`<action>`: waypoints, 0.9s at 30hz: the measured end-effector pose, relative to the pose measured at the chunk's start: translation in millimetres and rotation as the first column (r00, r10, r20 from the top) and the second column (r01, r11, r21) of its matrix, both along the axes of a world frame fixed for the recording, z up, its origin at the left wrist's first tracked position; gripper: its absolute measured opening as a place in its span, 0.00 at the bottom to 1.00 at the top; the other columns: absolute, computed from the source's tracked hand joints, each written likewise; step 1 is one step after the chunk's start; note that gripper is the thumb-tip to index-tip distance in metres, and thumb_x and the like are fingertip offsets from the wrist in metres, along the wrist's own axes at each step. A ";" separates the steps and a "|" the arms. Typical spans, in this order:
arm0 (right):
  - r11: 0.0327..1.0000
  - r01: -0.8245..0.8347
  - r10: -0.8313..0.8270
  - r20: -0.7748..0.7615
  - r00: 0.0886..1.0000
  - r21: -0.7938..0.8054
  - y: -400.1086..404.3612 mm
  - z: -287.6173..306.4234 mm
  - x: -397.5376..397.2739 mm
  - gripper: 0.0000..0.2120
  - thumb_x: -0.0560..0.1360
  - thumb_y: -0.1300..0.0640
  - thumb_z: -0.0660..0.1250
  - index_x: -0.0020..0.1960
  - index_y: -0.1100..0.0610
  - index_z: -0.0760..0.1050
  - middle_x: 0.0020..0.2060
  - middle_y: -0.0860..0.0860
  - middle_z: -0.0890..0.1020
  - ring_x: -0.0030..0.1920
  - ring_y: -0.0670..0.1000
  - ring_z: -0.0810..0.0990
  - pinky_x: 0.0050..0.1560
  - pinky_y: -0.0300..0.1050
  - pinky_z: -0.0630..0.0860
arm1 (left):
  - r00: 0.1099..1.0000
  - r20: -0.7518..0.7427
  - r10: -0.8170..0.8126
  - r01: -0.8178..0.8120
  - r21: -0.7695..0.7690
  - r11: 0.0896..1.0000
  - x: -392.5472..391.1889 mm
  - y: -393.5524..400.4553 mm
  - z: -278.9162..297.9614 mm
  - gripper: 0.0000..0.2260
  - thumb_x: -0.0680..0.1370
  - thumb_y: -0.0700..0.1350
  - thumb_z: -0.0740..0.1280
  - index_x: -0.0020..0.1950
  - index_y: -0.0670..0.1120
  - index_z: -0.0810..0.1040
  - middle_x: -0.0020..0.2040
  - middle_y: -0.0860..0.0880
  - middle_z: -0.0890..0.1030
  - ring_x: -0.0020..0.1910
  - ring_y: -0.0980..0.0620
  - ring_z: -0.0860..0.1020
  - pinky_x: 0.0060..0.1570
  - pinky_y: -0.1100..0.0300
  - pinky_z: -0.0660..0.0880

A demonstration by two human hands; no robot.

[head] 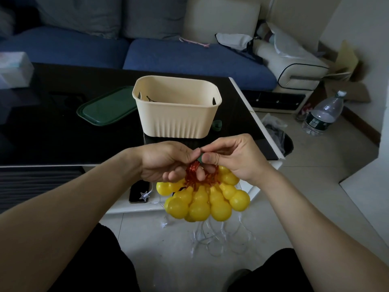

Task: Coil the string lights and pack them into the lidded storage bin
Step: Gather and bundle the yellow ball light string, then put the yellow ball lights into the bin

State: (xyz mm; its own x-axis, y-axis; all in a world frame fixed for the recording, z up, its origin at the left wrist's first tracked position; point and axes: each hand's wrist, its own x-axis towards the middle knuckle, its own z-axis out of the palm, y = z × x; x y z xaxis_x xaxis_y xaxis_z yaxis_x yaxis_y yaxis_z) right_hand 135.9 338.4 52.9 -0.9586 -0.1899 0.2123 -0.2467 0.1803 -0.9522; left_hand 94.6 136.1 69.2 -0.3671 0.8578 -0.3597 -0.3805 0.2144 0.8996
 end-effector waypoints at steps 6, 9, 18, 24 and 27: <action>0.976 0.161 -0.150 -0.081 0.985 0.149 4.8 4.1 1.5 0.23 0.61 0.50 0.80 0.54 0.57 0.84 0.47 0.50 0.87 0.50 0.47 0.85 0.56 0.42 0.80 | 0.969 0.022 0.247 -0.248 0.103 0.963 3.2 10.9 -16.1 0.12 0.75 0.46 0.62 0.43 0.43 0.83 0.44 0.43 0.85 0.22 0.57 0.76 0.19 0.70 0.66; 0.961 0.216 -0.200 -0.107 0.974 0.171 11.2 7.0 5.9 0.23 0.63 0.45 0.79 0.55 0.53 0.83 0.50 0.47 0.85 0.54 0.44 0.83 0.57 0.38 0.78 | 0.943 -0.036 0.331 -0.326 0.106 0.939 5.9 19.9 -14.8 0.11 0.78 0.42 0.62 0.44 0.39 0.81 0.47 0.41 0.84 0.20 0.57 0.75 0.17 0.69 0.62; 0.846 0.532 -0.533 -0.070 0.843 -0.037 14.2 0.7 1.9 0.07 0.81 0.47 0.65 0.53 0.48 0.78 0.53 0.49 0.83 0.54 0.43 0.81 0.51 0.32 0.75 | 0.712 -0.249 0.657 -0.623 0.208 0.754 -0.8 30.4 9.3 0.12 0.84 0.38 0.56 0.46 0.37 0.76 0.37 0.41 0.81 0.21 0.53 0.73 0.21 0.64 0.69; 0.793 0.604 -0.606 -0.012 0.795 -0.081 14.3 0.5 1.1 0.04 0.83 0.49 0.62 0.51 0.47 0.74 0.47 0.46 0.80 0.48 0.40 0.78 0.42 0.24 0.70 | 0.522 -0.532 0.667 -0.600 0.327 0.730 -19.8 20.8 57.7 0.13 0.85 0.39 0.55 0.45 0.38 0.76 0.38 0.41 0.81 0.27 0.50 0.81 0.30 0.60 0.79; 0.805 0.591 -0.591 0.012 0.806 -0.049 14.8 -3.8 -1.8 0.04 0.83 0.50 0.62 0.53 0.49 0.74 0.49 0.46 0.80 0.51 0.41 0.78 0.46 0.31 0.70 | 0.289 -0.698 0.655 -0.595 0.405 0.694 -35.4 20.6 83.3 0.11 0.84 0.38 0.57 0.48 0.38 0.78 0.40 0.42 0.82 0.32 0.51 0.84 0.36 0.59 0.81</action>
